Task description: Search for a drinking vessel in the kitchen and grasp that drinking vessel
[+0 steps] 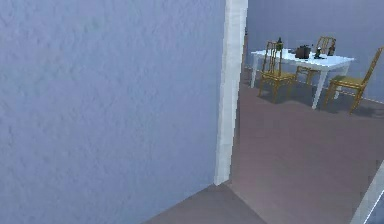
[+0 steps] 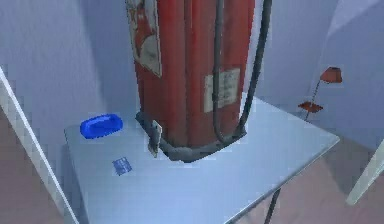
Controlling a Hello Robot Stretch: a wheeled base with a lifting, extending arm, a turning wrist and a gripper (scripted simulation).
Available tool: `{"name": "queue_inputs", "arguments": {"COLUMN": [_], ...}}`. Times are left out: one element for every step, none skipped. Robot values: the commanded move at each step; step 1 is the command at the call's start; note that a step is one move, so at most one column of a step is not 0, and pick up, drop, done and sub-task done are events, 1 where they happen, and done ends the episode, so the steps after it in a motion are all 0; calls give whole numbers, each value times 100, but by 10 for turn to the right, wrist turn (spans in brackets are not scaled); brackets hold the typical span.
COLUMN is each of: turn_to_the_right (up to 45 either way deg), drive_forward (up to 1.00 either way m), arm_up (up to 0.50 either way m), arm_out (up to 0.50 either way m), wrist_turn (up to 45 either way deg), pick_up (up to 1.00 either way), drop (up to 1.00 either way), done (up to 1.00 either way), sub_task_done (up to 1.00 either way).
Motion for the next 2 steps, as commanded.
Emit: {"name": "queue_inputs", "arguments": {"turn_to_the_right": [-300,0], "drive_forward": [0,30], "arm_up": [0,0], "arm_out": [0,0], "wrist_turn": [0,0], "pick_up": [0,0], "drop": [0,0], "done": [0,0], "sub_task_done": [0,0]}}
